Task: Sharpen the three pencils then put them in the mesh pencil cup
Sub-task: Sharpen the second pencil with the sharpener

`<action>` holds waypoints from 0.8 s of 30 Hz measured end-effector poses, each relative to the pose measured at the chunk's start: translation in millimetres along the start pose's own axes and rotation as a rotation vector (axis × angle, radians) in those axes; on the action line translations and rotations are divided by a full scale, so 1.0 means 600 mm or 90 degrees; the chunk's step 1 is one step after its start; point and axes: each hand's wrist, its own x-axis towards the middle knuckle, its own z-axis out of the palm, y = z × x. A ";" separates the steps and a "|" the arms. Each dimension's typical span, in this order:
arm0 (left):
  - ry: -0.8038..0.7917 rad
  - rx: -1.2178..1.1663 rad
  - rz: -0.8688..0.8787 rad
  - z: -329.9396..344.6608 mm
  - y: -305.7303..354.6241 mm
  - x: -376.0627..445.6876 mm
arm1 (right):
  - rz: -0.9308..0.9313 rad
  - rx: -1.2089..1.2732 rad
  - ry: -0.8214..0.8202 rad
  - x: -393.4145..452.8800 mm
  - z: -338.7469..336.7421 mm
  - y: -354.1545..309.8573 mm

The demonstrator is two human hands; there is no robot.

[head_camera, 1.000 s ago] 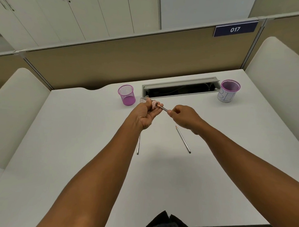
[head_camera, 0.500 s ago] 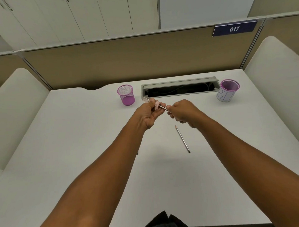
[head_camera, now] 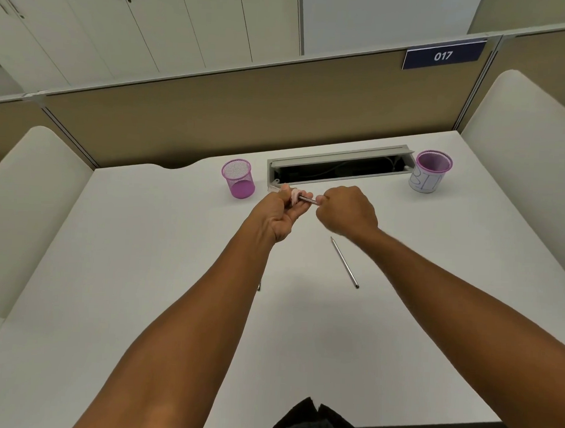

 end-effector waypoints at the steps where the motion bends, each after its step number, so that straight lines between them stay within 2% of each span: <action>1: -0.003 0.001 0.002 0.000 0.000 0.001 | 0.068 0.114 -0.073 0.010 -0.007 -0.003; 3: 0.001 0.008 0.001 0.000 -0.002 0.001 | 0.163 0.271 -0.189 0.018 -0.018 -0.004; 5: 0.007 0.016 0.010 0.000 -0.002 0.002 | 0.138 0.254 -0.196 0.018 -0.019 -0.005; 11: 0.017 0.020 0.011 0.003 0.007 0.000 | -0.151 -0.037 0.072 0.001 0.009 0.007; 13: 0.015 0.018 0.007 0.005 0.007 -0.002 | -0.214 -0.137 0.125 -0.004 0.012 0.010; 15: 0.012 0.015 0.005 0.008 0.006 -0.003 | -0.225 -0.180 0.135 -0.008 0.007 0.011; 17: 0.009 0.009 0.008 0.011 0.007 -0.004 | -0.185 -0.163 0.109 -0.006 0.003 0.008; 18: 0.004 0.007 0.011 0.012 0.007 -0.004 | -0.127 -0.117 0.078 -0.002 0.001 0.004; 22: -0.015 0.033 0.015 0.011 0.003 -0.003 | 0.241 0.374 -0.249 0.023 -0.026 -0.007; 24: -0.017 0.043 0.010 0.010 0.000 -0.003 | 0.293 0.442 -0.334 0.026 -0.034 -0.002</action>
